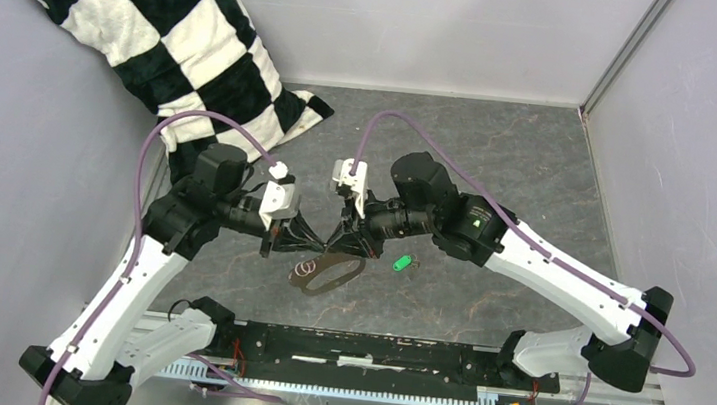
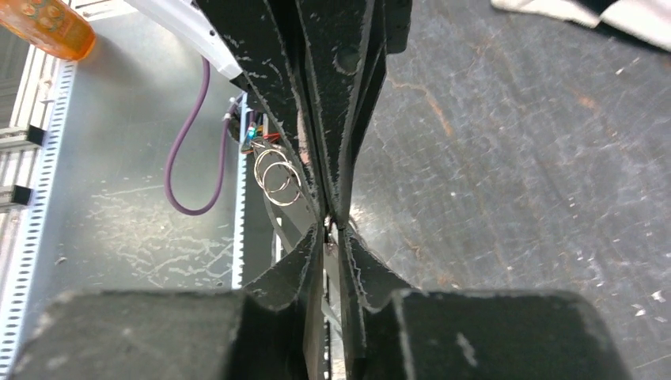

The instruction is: Put the keys on the keyring

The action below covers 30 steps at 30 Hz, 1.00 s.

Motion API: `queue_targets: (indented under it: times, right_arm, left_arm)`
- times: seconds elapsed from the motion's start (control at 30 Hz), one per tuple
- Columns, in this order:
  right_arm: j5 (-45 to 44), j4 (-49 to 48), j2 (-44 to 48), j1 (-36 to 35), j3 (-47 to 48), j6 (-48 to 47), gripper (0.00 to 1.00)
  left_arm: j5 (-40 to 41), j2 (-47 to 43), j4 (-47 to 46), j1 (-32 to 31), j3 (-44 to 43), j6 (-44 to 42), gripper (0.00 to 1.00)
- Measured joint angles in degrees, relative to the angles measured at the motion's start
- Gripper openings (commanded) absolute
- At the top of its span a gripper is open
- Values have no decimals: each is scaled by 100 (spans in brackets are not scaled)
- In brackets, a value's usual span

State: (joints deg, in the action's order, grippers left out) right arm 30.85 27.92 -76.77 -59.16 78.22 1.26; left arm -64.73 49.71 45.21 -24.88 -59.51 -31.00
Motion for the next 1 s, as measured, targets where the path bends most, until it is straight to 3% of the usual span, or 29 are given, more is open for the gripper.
queue_targets:
  times: [0.07,0.27,0.5,0.63,0.87,1.0]
  right_arm:
    - [-22,-96,13,2,0,22,33]
    - [-157,-393,295,168,-50,271,52]
    - [-295,-1027,1464,890,-531,597,55]
    - [-387,-1467,1989,957,-835,710,54]
    - [-466,-1930,2041,984,-1156,916,52]
    - [-463,-1996,1982,984,-1207,992,51]
  left_arm:
    - [-15,-35,37,0,0,-188,2]
    - [-72,-249,129,0,-170,-868,2]
    - [-457,-415,24,-2,-621,-1460,2]
    - [-586,-745,-15,0,-623,-2339,2]
    - [-774,-1473,-55,-2,-496,-4450,2]
    - [-929,-1550,-55,-11,-487,-4970,2]
